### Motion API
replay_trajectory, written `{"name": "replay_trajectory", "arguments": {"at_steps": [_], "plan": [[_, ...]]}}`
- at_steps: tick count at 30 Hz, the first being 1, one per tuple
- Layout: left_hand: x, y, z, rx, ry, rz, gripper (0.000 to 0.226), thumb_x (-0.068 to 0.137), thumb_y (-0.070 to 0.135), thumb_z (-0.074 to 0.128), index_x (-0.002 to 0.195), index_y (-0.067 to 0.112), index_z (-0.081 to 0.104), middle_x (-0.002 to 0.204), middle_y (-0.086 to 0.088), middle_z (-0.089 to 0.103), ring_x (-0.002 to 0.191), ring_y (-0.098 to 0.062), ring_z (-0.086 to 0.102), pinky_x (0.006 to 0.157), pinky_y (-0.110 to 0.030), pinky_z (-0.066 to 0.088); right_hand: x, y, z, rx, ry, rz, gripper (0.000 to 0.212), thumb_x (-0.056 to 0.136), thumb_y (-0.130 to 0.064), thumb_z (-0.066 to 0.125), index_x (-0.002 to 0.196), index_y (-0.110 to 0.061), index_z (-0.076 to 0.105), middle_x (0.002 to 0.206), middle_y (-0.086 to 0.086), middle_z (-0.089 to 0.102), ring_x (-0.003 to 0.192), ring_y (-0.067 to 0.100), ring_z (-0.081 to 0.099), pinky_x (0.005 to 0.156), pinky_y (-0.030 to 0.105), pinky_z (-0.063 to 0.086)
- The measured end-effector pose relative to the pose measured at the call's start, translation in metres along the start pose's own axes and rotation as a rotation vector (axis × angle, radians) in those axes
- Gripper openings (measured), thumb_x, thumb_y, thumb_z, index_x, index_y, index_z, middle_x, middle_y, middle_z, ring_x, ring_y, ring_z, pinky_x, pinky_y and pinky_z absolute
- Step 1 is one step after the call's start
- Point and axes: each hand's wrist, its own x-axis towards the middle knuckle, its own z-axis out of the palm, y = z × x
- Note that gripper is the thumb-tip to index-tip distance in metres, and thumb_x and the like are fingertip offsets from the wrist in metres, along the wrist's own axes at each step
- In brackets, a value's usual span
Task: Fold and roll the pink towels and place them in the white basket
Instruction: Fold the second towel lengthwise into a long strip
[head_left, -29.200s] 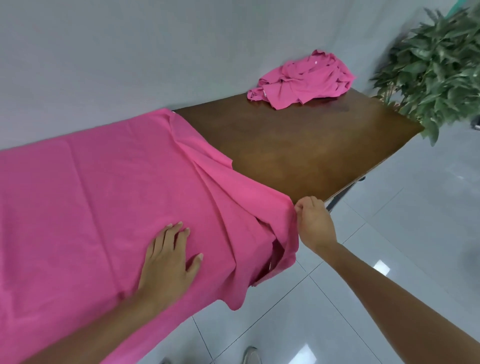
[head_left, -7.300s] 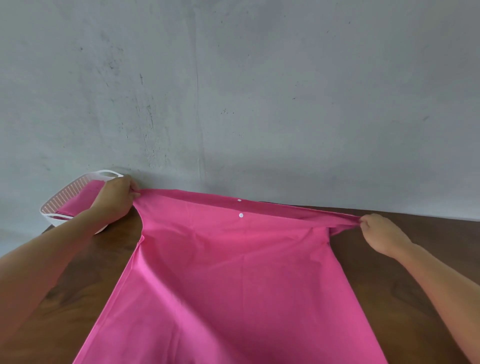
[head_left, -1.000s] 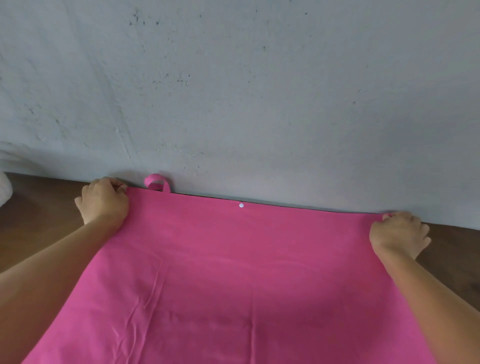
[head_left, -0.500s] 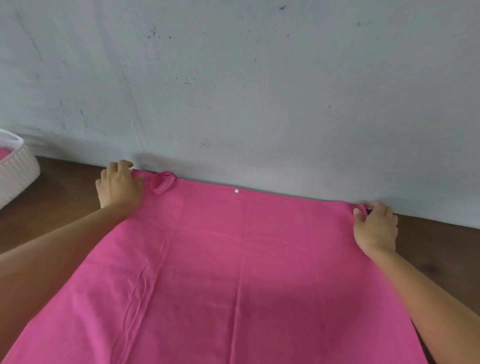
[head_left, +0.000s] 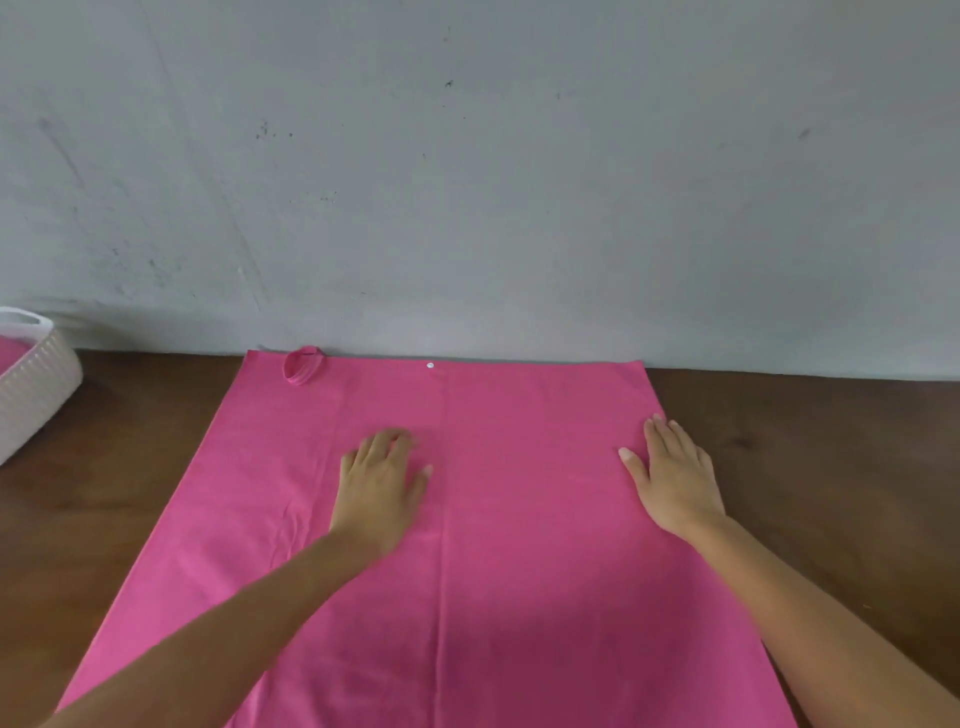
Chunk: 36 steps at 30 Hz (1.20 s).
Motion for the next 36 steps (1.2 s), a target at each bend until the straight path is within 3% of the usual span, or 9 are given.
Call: {"name": "replay_trajectory", "arguments": {"at_steps": [2,5,8,15,21,32,34,36], "plan": [[-0.017,0.025,0.01,-0.016,-0.07,0.115,0.054,0.095,0.051,0.041,0.131,0.017,0.061,0.139,-0.004,0.057,0.132,-0.027,0.051,0.102,-0.048,0.045,-0.02,0.005,0.001,-0.001,-0.009,0.0,0.081,0.099,-0.064,0.008,0.161,-0.013,0.012,0.169,0.0,0.009,0.156,0.017,0.003,0.124,0.042,0.015],[-0.036,0.048,0.024,0.023,-0.249,0.23,0.074,0.095,0.065,0.02,0.154,0.024,0.038,0.165,0.003,0.026,0.155,-0.019,0.016,0.122,-0.044,0.024,-0.054,0.009,0.002,-0.007,-0.034,0.004,0.079,0.099,-0.064,0.009,0.162,-0.015,0.008,0.169,-0.002,0.005,0.156,0.017,0.0,0.124,0.041,0.011],[-0.047,0.052,0.032,0.114,-0.322,0.277,0.08,0.093,0.071,0.002,0.162,0.031,0.013,0.17,0.006,-0.001,0.156,-0.015,-0.006,0.127,-0.044,0.009,-0.093,0.015,0.004,-0.003,-0.051,0.009,0.077,0.1,-0.063,0.009,0.162,-0.017,0.003,0.17,-0.004,0.0,0.156,0.016,-0.003,0.124,0.038,0.006],[-0.048,0.052,0.031,0.108,-0.273,0.288,0.078,0.095,0.069,0.006,0.161,0.029,0.021,0.17,0.002,0.009,0.157,-0.019,0.004,0.126,-0.043,0.011,-0.183,0.027,0.007,-0.002,-0.127,0.016,0.078,0.096,-0.066,0.002,0.16,-0.024,-0.012,0.166,-0.012,-0.018,0.153,0.01,-0.015,0.124,0.034,-0.003],[-0.048,0.052,0.03,0.118,-0.274,0.309,0.07,0.101,0.063,0.018,0.16,0.025,0.023,0.169,-0.003,0.014,0.156,-0.024,0.009,0.125,-0.047,0.015,-0.274,0.033,0.014,-0.055,-0.147,0.091,0.088,0.084,-0.074,-0.017,0.159,-0.028,-0.017,0.164,-0.018,-0.023,0.153,0.01,-0.016,0.119,0.028,-0.004],[-0.048,0.052,0.027,0.11,-0.292,0.326,0.069,0.103,0.06,0.02,0.159,0.022,0.024,0.168,-0.009,0.017,0.155,-0.029,0.011,0.124,-0.051,0.016,-0.406,0.029,0.024,-0.071,-0.178,0.333,0.082,0.082,-0.074,-0.026,0.151,-0.031,-0.031,0.163,-0.014,-0.025,0.154,0.017,-0.016,0.126,0.043,0.01],[-0.048,0.052,0.027,0.105,-0.289,0.332,0.068,0.103,0.06,0.021,0.159,0.021,0.026,0.167,-0.01,0.019,0.155,-0.03,0.012,0.124,-0.052,0.017,-0.42,0.026,0.024,-0.087,-0.191,0.383,0.077,0.083,-0.072,-0.023,0.147,-0.031,-0.037,0.164,-0.011,-0.024,0.155,0.02,-0.016,0.125,0.044,0.012],[-0.048,0.052,0.027,0.103,-0.288,0.341,0.068,0.103,0.059,0.022,0.159,0.02,0.027,0.167,-0.01,0.019,0.154,-0.031,0.013,0.123,-0.052,0.017,-0.428,0.023,0.025,-0.054,-0.192,0.45,0.083,0.084,-0.073,-0.016,0.152,-0.028,-0.029,0.167,-0.009,-0.019,0.155,0.02,-0.014,0.124,0.044,0.012]]}}
